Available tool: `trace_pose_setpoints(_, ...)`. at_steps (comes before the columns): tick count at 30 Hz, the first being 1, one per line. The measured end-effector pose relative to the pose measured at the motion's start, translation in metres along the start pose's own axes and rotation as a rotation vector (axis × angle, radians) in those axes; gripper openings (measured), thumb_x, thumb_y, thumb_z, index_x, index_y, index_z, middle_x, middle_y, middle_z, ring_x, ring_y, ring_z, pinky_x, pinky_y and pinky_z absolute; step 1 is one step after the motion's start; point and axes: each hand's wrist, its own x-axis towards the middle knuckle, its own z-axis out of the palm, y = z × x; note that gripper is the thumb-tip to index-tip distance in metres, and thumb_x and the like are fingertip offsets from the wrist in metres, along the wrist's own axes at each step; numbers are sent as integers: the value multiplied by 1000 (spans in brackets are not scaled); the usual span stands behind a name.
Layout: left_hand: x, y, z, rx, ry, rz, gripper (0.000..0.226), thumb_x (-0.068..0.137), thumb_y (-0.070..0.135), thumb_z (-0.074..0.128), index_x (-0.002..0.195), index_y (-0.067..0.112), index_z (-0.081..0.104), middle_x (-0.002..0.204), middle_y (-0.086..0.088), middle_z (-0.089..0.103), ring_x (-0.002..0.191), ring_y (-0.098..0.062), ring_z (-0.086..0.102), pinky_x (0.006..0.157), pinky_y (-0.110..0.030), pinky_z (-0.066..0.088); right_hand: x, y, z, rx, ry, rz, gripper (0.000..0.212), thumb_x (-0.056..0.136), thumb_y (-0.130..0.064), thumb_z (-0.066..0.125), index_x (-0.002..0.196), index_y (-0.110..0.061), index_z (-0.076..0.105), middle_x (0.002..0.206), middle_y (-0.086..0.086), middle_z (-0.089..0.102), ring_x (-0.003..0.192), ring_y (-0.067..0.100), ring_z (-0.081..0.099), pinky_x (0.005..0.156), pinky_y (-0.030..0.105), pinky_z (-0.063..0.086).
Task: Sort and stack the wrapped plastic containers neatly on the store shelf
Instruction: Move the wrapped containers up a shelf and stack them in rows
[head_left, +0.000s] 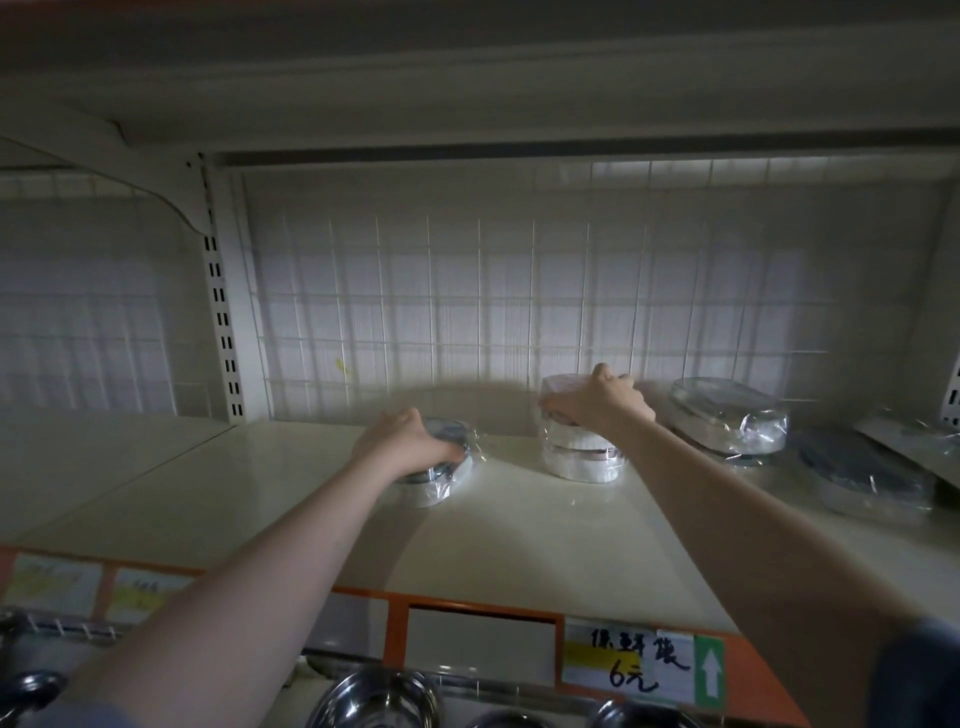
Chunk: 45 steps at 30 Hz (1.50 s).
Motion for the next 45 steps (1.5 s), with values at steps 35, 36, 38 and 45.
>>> trace_pose_setpoints(35,-255,53,-218,6,4,-117,85,72,69,61,141,27,31,125,-7,46,112,-28,48,91,-35,45,-253,-41,-209,75,-152,-56,59,76,-70,52,123,-36,50,113,7,50,103,29,48,88,38,44)
trace_pose_setpoints(36,-262,50,-226,-2,-2,-105,86,72,69,61,141,27,31,125,-7,46,112,-28,48,91,-35,45,-262,-46,-213,70,-157,-54,60,76,-71,52,124,-36,50,113,7,50,102,28,48,88,37,44)
trace_pose_setpoints(38,-277,44,-245,-12,-13,-80,86,72,69,61,141,28,32,124,-7,46,112,-27,48,90,-35,44,-283,-55,-223,70,-160,-48,61,75,-73,51,124,-36,50,113,7,51,102,28,48,87,36,44)
trace_pose_setpoints(45,-334,9,-323,-74,-80,-14,87,71,67,64,142,28,32,126,-7,45,115,-26,49,96,-35,43,-357,-99,-270,97,-141,-65,57,75,-73,47,119,-38,51,106,5,51,99,27,48,86,38,46)
